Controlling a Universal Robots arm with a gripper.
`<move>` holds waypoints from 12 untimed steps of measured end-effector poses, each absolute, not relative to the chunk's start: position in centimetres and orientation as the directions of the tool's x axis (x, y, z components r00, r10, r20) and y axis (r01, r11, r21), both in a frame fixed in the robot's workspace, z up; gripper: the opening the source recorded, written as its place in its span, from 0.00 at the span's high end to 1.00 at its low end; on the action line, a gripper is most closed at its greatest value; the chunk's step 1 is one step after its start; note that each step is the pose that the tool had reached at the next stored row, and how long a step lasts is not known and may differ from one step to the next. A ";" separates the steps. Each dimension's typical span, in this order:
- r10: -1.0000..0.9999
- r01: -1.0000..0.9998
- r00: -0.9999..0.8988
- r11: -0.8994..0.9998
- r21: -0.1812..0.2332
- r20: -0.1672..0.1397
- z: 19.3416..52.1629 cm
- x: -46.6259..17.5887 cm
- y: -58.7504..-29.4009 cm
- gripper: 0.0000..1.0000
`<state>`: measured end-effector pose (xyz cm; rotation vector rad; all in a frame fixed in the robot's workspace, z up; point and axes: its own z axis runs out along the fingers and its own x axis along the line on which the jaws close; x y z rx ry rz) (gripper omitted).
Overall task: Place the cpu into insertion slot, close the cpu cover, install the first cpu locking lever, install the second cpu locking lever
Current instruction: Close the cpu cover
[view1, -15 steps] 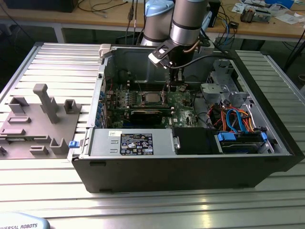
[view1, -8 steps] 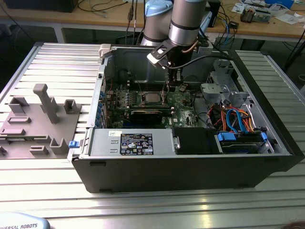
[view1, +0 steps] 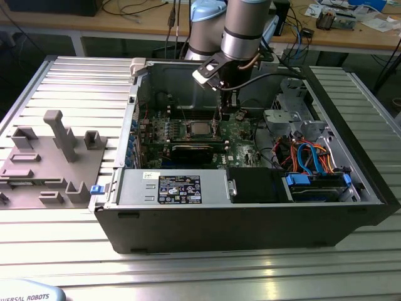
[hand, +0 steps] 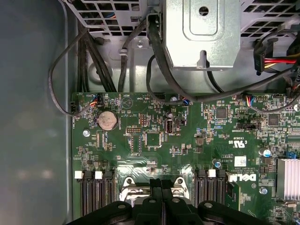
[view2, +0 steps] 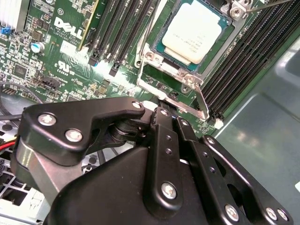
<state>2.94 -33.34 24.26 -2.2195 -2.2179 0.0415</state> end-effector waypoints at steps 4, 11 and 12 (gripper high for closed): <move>1.000 1.000 0.001 -0.001 -0.021 -0.016 24.2 2.7 -33.3 0.89; 1.000 1.000 0.001 -0.001 -0.021 -0.016 24.2 2.6 -33.3 0.89; 1.000 1.000 0.001 -0.001 -0.021 -0.016 24.2 2.6 -33.3 0.89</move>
